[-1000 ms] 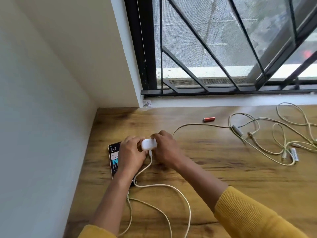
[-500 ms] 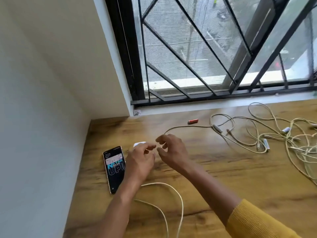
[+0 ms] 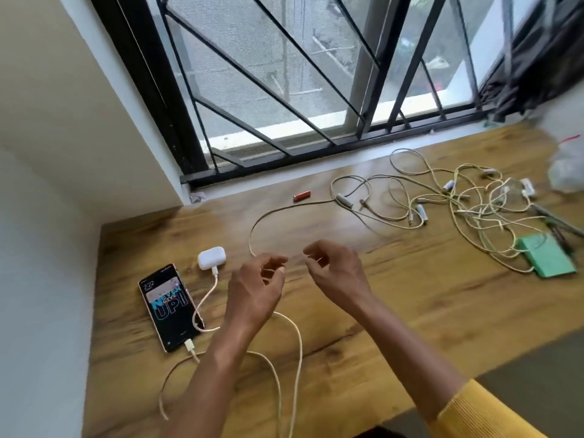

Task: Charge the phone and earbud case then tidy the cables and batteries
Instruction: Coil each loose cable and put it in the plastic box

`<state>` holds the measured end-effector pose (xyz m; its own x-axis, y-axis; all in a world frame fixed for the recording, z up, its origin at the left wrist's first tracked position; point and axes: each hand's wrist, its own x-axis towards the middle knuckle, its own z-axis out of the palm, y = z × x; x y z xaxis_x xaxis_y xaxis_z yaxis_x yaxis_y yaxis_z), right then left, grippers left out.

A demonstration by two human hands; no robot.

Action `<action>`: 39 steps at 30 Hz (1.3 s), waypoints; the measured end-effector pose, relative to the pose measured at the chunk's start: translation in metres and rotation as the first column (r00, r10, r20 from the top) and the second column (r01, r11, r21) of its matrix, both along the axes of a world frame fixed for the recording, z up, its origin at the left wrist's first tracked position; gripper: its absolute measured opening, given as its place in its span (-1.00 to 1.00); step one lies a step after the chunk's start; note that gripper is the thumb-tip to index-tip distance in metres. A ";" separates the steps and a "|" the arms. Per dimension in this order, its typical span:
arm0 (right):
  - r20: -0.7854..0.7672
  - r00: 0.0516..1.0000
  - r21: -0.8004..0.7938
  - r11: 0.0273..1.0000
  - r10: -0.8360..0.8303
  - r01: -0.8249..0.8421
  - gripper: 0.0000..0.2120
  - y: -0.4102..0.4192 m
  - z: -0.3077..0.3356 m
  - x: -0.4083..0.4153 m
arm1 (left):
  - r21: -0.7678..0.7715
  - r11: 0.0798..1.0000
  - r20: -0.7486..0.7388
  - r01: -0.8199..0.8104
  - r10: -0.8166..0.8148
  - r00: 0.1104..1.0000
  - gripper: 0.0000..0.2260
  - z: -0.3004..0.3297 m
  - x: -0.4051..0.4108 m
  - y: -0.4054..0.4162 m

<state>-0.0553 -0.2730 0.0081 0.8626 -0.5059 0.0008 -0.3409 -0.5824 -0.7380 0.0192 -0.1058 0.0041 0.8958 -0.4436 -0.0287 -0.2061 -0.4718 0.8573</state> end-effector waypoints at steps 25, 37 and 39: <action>-0.032 0.998 0.006 0.998 0.060 -0.059 -0.86 -0.261 0.001 -0.100 | 0.032 0.999 -0.074 -0.029 0.032 0.997 -0.86 -0.005 -0.109 -0.252; 0.202 0.934 -0.379 0.856 -0.294 0.352 -0.72 -0.326 0.005 -0.103 | 0.072 0.997 -0.090 0.001 0.006 0.996 -0.87 -0.009 -0.098 -0.292; 0.178 0.904 -0.424 0.799 -0.388 0.426 -0.64 -0.333 0.009 -0.106 | 0.067 0.997 -0.085 0.030 -0.024 0.996 -0.87 -0.006 -0.096 -0.298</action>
<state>-0.1612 -0.6057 0.0167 0.5642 -0.7389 0.3684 -0.5735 -0.6717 -0.4689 -0.0771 -0.4035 -0.0018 0.8768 -0.4618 -0.1344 -0.1481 -0.5251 0.8381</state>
